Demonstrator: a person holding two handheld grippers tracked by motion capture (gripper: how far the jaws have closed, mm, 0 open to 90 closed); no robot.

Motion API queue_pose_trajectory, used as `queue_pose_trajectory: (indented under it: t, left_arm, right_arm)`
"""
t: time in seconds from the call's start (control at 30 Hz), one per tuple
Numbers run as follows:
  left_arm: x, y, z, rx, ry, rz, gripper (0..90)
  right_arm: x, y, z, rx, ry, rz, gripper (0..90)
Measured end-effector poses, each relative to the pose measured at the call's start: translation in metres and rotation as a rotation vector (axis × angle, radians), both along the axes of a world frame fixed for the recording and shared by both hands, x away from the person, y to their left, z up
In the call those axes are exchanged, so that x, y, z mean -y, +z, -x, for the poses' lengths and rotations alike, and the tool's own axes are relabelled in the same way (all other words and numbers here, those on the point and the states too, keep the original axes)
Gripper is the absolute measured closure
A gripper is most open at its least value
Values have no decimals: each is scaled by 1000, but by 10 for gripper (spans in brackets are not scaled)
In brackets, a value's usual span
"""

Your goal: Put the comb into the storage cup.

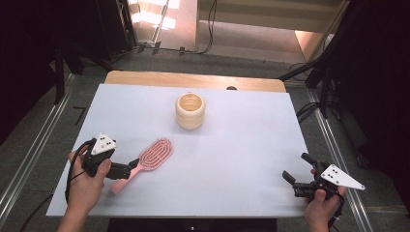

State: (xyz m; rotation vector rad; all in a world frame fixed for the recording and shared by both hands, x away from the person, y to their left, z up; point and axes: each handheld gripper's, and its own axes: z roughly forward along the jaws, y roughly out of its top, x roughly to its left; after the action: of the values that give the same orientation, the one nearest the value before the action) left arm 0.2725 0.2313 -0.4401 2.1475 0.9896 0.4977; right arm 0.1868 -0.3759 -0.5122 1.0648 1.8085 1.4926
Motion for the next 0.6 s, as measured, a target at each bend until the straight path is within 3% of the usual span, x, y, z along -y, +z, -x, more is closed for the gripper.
queue_pose_trajectory:
  t: [0.6]
  left_arm:
    - [1,-6,-3,-127,25,-90,47]
  right_arm:
    - [0,0,-1,-3,2,9,0]
